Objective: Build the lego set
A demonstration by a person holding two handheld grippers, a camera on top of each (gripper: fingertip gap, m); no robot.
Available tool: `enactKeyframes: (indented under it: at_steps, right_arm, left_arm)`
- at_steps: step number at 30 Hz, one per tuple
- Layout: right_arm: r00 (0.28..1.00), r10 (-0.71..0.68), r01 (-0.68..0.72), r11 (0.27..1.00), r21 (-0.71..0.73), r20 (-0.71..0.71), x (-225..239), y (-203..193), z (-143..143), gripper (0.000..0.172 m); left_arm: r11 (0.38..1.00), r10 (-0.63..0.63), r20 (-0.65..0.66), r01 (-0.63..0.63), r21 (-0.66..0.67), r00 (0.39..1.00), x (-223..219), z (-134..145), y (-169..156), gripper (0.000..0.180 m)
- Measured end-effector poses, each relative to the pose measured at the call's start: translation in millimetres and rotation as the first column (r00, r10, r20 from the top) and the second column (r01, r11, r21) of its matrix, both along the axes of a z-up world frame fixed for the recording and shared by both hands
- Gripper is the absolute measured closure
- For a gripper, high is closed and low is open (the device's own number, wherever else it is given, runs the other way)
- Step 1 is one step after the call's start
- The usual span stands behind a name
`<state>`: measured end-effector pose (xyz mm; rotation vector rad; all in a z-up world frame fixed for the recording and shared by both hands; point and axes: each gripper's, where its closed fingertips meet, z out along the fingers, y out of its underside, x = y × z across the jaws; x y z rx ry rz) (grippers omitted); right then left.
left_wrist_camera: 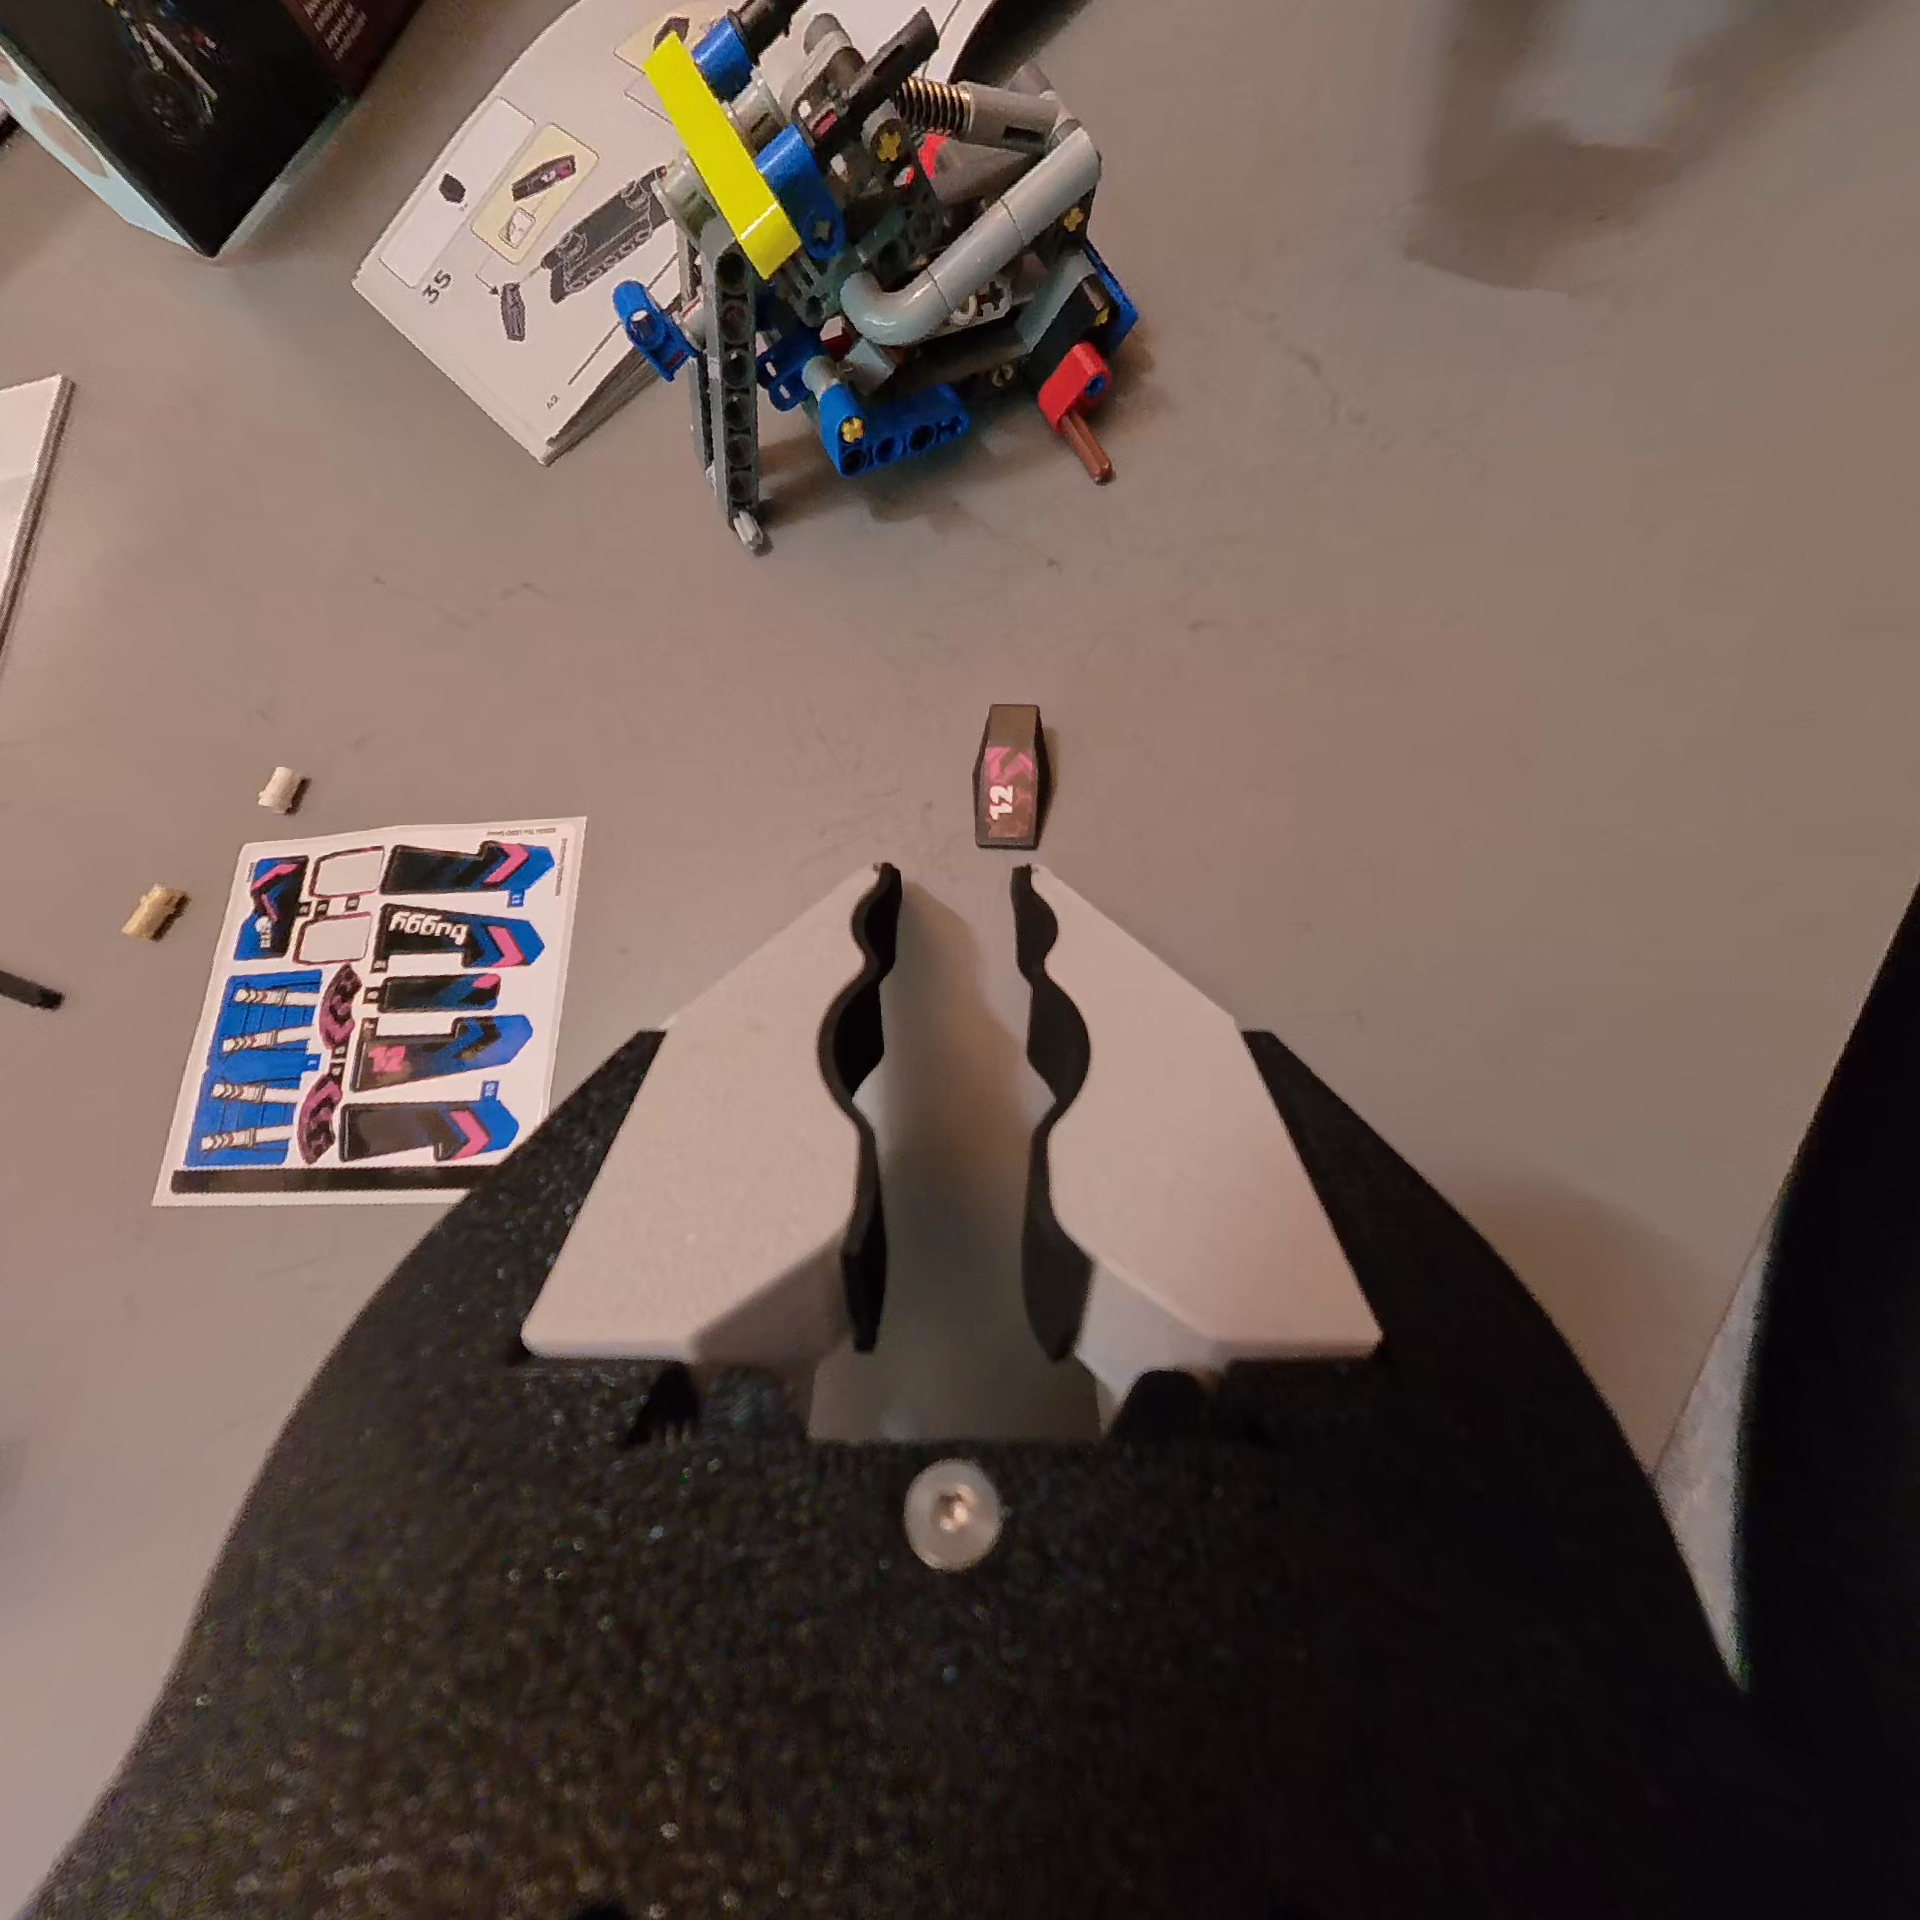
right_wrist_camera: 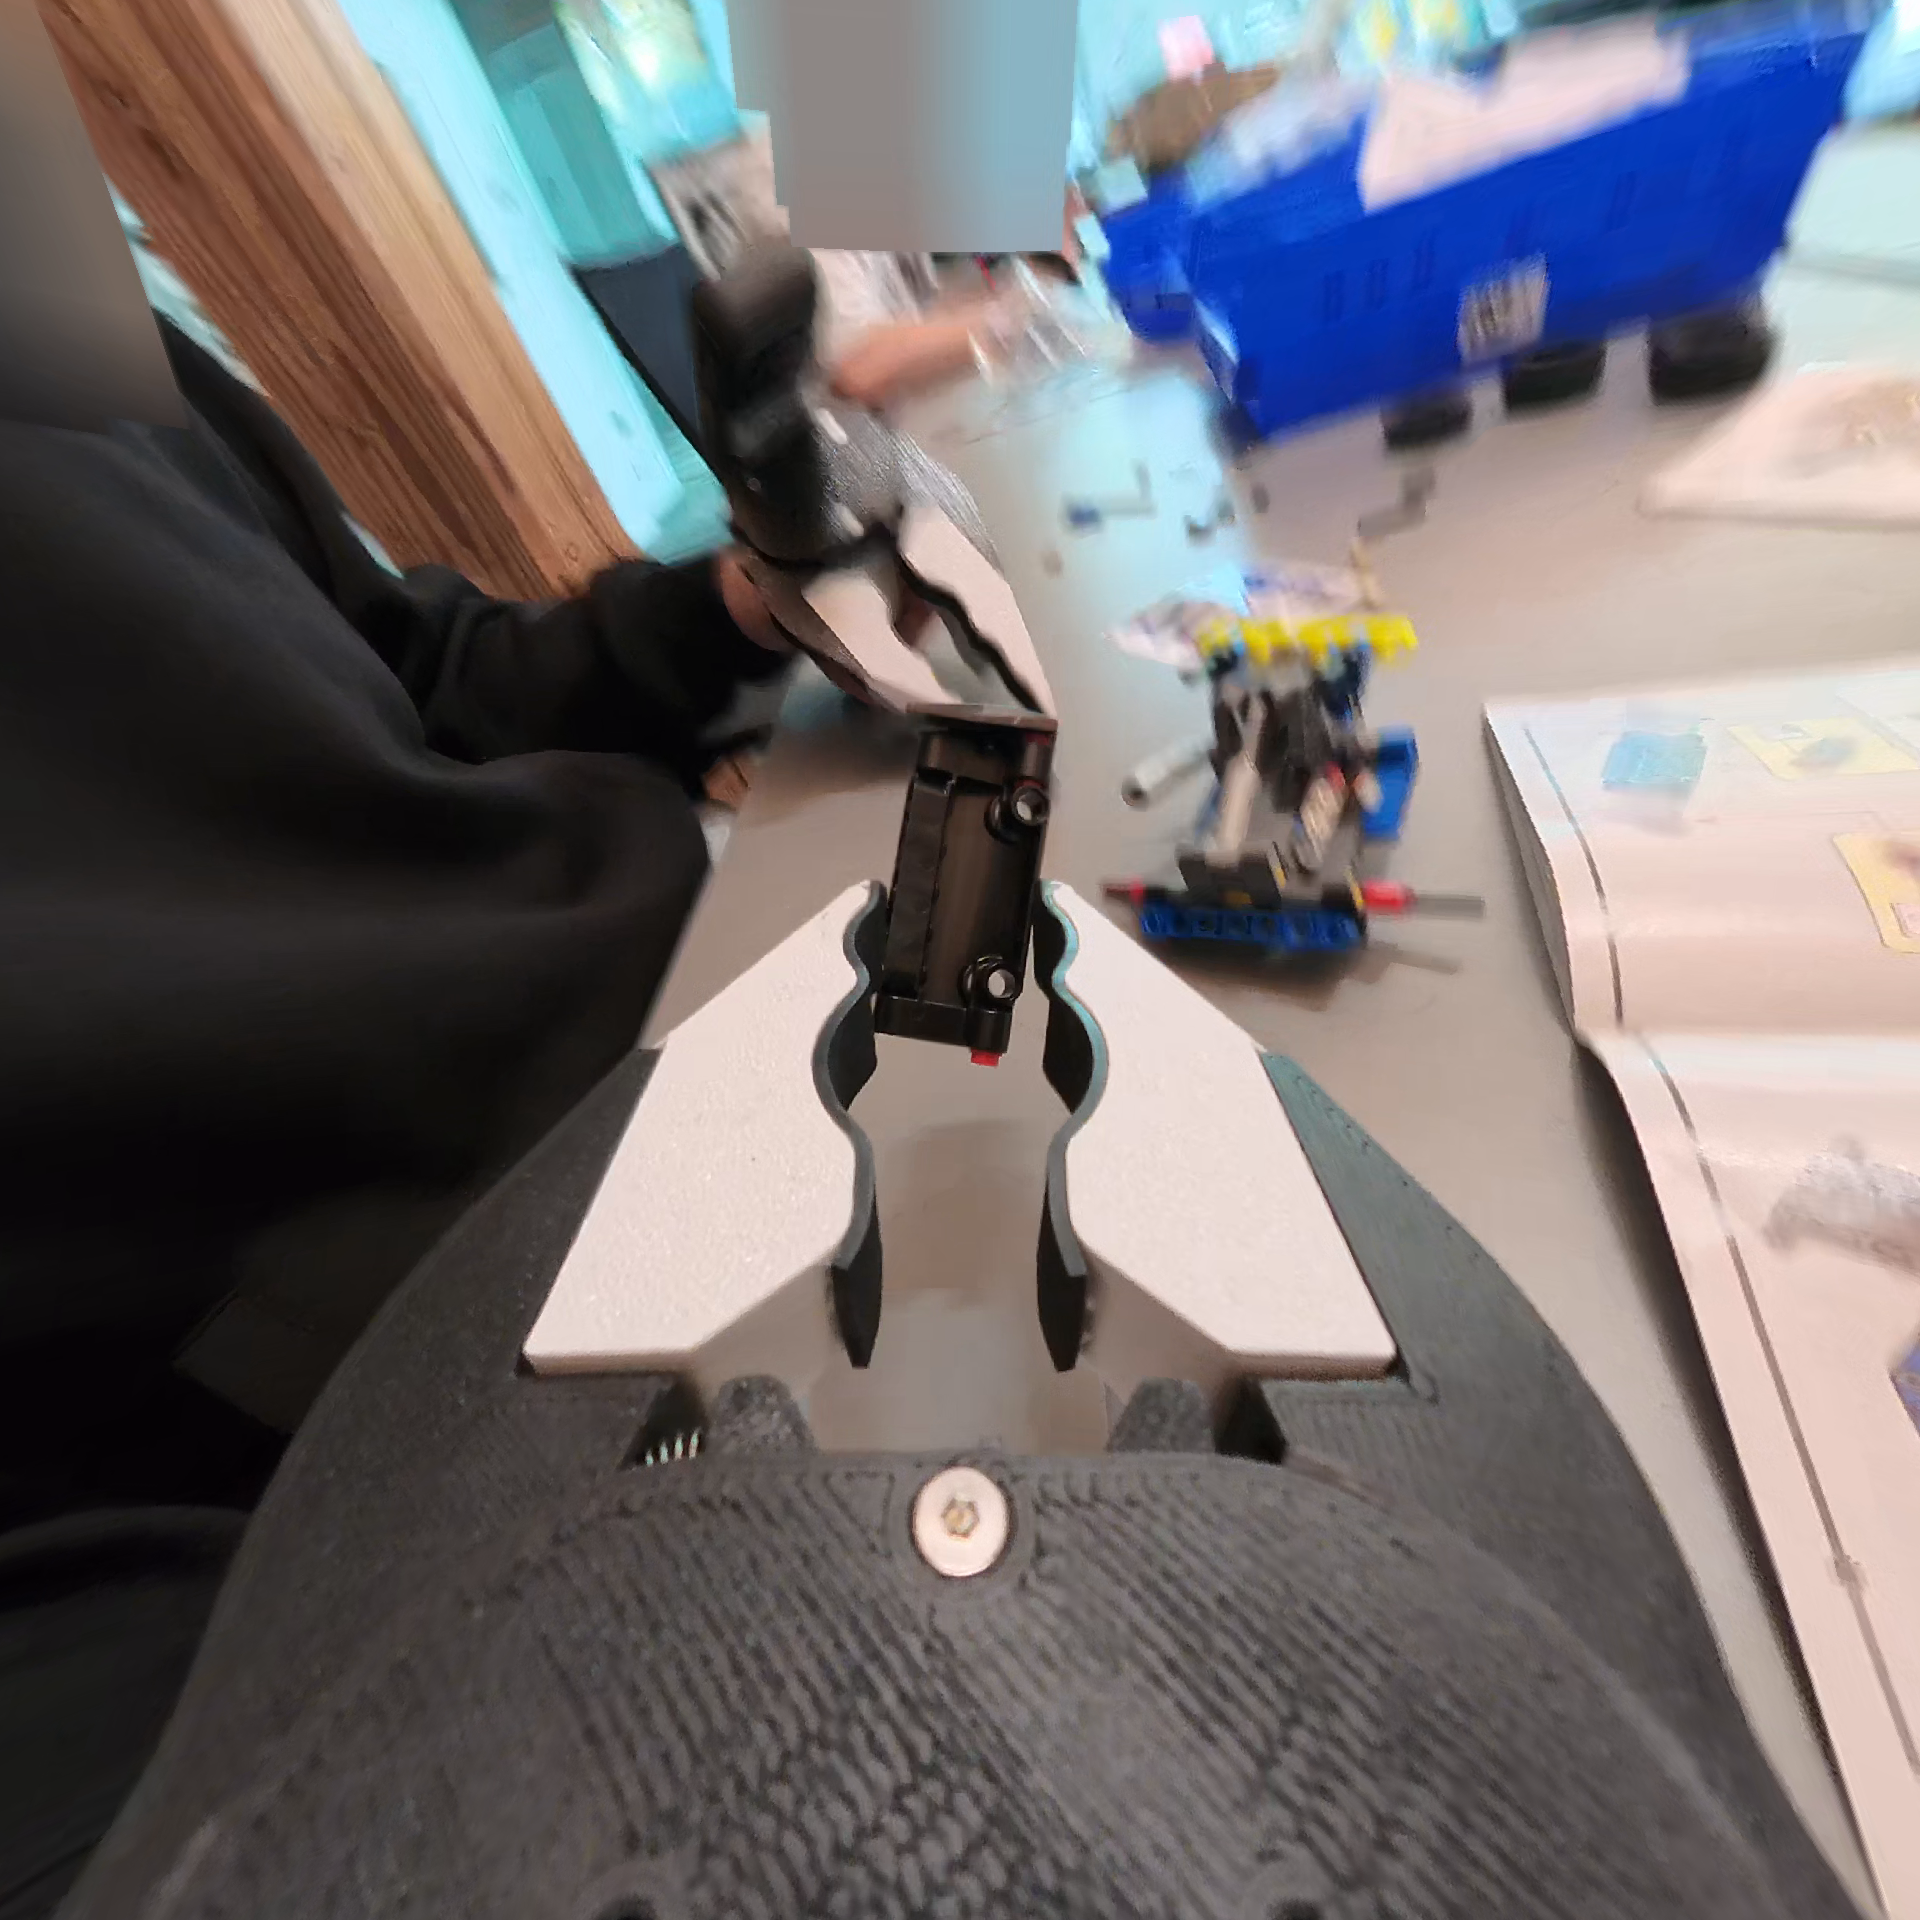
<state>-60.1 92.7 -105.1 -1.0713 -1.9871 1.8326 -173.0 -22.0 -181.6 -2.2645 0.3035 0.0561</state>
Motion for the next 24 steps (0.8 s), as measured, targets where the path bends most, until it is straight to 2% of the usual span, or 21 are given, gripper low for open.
enactKeyframes:
  at_steps: [4, 7, 15, 18, 24]
  right_arm:
    - [0.970, -0.106, 0.050, 0.968, 0.244, 0.220, -1.7, 13.1, -50.3, 0.147]
    - [0.937, -0.149, 0.044, 0.948, 0.316, 0.317, -3.1, 14.9, -69.5, 0.146]
    - [0.927, -0.203, 0.069, 0.919, 0.387, 0.316, -10.5, 16.8, -72.5, 0.146]
    - [0.926, -0.209, 0.062, 0.906, 0.418, 0.314, -9.9, 16.3, -73.3, 0.146]
    - [0.922, -0.208, 0.031, 0.880, 0.473, 0.326, -6.4, 12.2, -74.2, 0.145]
  left_arm:
    - [1.000, -0.007, -0.014, 0.007, 0.003, 1.000, 0.9, 0.0, -0.1, 0.162]
    - [1.000, -0.013, -0.020, 0.013, 0.004, 1.000, 1.7, -0.2, -0.1, 0.164]
    - [1.000, -0.029, -0.017, 0.029, 0.001, 0.999, 3.9, -0.7, -0.1, 0.167]
    - [0.997, -0.076, 0.034, 0.077, -0.006, 0.997, 12.5, -0.3, -0.5, 0.155]
    - [0.998, -0.055, 0.056, 0.056, -0.016, 0.997, 13.7, -1.0, 14.9, 0.153]
